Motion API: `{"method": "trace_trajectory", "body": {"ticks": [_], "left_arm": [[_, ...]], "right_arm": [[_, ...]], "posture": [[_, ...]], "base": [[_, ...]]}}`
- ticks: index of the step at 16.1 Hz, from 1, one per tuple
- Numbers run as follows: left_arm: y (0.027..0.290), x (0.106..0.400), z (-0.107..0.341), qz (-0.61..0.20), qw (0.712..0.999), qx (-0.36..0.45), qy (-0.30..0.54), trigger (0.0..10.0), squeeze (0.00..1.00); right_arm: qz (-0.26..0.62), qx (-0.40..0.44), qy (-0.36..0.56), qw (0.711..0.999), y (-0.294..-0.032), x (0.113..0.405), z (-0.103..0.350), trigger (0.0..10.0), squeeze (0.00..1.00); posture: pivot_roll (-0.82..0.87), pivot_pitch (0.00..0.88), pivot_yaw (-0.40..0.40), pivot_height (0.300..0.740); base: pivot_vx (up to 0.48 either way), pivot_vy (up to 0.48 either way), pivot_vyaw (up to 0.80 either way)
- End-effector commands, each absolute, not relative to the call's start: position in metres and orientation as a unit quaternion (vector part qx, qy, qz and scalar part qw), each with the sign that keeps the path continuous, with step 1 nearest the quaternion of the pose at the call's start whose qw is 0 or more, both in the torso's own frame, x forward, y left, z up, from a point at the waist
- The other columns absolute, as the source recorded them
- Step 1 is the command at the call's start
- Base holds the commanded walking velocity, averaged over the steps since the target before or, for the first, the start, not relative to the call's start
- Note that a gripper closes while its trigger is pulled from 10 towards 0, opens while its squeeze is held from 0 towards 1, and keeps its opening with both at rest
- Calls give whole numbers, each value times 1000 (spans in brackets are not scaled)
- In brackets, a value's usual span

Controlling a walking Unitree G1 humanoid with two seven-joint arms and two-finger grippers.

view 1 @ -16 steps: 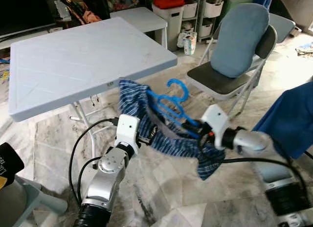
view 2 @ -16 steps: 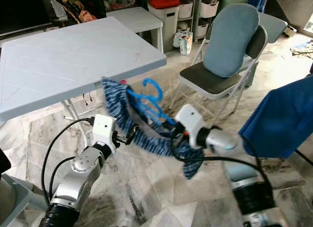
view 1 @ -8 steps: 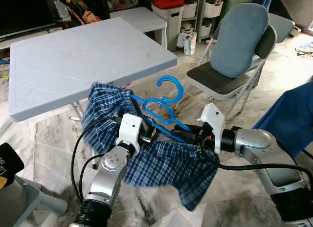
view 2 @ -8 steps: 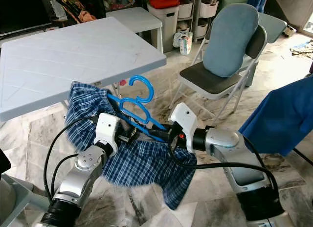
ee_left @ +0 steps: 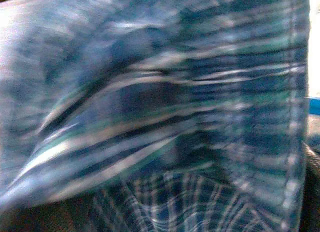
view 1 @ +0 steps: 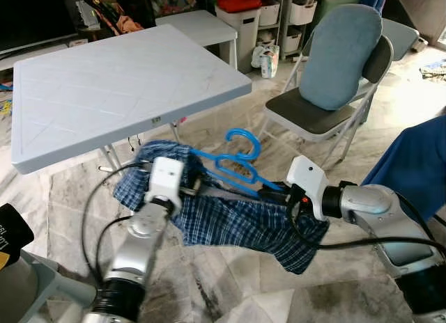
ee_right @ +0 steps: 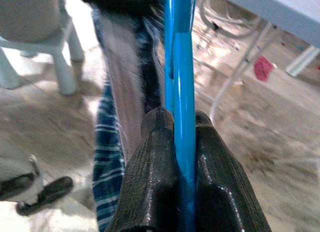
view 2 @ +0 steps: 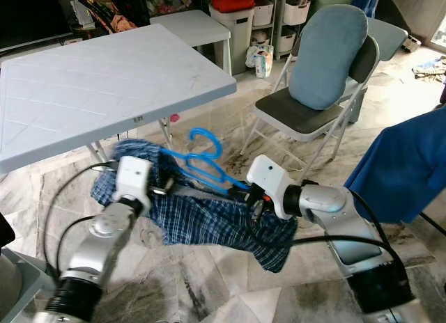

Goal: Hang hanger

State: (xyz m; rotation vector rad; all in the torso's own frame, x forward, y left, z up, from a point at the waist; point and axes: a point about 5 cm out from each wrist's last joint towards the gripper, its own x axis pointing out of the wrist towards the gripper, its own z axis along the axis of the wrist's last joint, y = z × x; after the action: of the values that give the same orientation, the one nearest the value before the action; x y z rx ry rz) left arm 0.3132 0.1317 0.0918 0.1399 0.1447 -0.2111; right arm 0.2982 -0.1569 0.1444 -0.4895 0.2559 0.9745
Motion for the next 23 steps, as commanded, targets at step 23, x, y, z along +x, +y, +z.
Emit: {"method": "trace_trajectory", "body": {"ticks": [23], "left_arm": [[181, 313, 84, 20, 992, 61, 112, 10000, 0]], "right_arm": [[522, -298, 131, 789, -250, 288, 187, 10000, 0]], "posture": [[-131, 18, 52, 740]], "base": [[0, 0, 0]]}}
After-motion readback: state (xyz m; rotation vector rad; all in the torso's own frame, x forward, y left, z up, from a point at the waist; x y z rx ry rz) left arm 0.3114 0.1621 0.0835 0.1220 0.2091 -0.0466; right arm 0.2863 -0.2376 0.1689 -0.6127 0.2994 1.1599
